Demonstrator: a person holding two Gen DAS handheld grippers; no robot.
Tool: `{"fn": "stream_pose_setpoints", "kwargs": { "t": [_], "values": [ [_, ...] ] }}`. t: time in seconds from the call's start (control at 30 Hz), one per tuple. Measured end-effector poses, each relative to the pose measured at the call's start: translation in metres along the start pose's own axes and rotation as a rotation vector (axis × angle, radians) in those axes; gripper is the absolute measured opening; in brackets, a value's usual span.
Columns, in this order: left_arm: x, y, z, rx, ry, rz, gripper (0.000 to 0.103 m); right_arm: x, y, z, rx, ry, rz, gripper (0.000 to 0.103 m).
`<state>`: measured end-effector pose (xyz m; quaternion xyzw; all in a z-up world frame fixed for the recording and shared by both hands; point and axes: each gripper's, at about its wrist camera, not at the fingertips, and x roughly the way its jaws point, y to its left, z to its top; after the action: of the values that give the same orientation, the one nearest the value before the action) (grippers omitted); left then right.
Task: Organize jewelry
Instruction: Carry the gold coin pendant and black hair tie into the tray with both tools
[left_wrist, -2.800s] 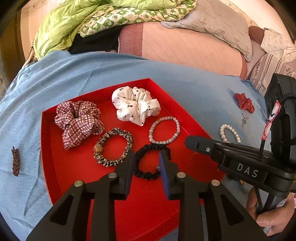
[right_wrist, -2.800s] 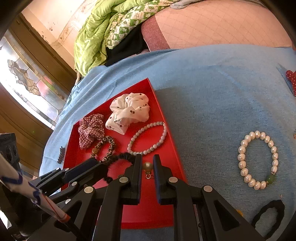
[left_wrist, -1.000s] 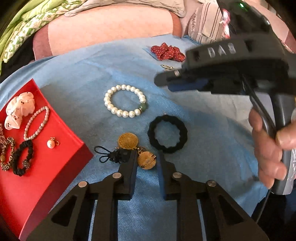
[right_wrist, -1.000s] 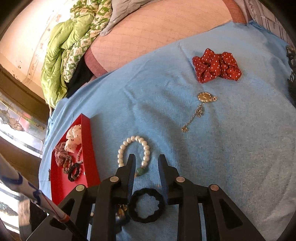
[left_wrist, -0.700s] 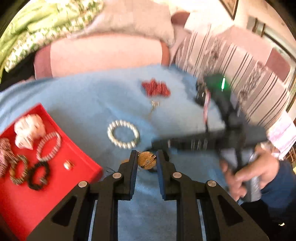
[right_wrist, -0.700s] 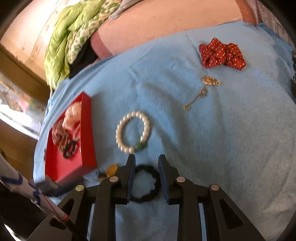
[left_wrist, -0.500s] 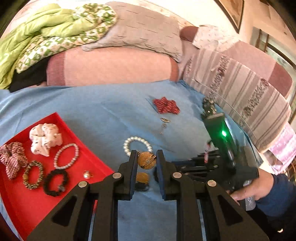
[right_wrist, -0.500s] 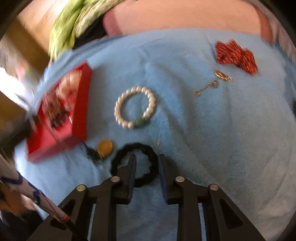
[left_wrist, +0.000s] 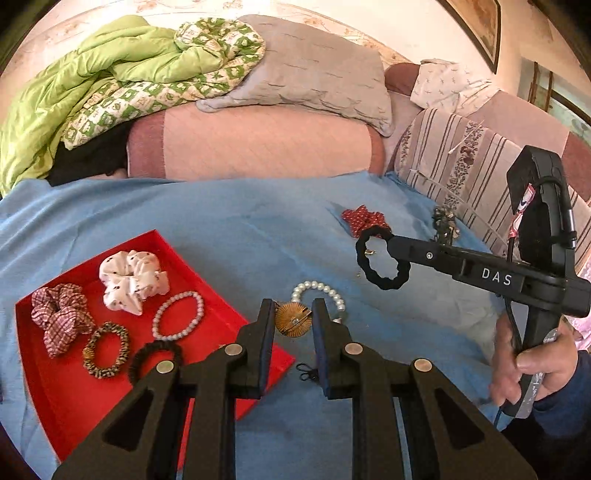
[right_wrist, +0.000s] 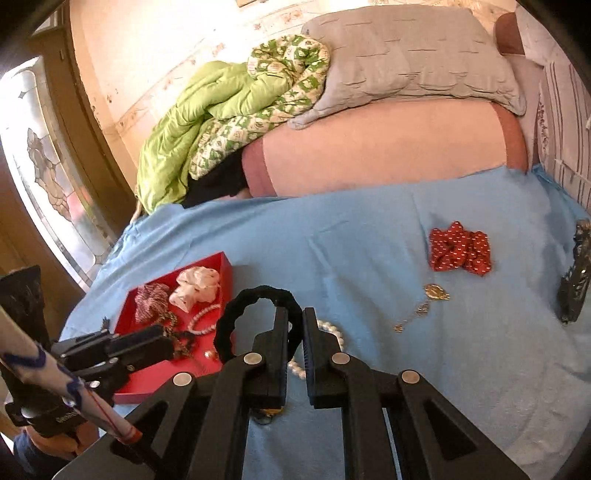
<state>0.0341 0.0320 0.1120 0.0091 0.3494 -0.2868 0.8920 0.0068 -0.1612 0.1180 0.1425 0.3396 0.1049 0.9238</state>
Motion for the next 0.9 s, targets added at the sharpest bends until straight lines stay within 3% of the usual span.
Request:
{"fn": "stream_pose_setpoints", "kwargs": {
  "t": [0.53, 0.9],
  "values": [
    [-0.031, 0.062, -0.020, -0.086, 0.024, 0.125, 0.019, 0.048, 0.061, -0.013, -0.066, 0.099, 0.076, 0.008],
    [-0.036, 0.123, -0.048, -0.206, 0.124, 0.246, 0.019, 0.096, 0.114, -0.043, -0.143, 0.210, 0.112, 0.008]
  ]
}}
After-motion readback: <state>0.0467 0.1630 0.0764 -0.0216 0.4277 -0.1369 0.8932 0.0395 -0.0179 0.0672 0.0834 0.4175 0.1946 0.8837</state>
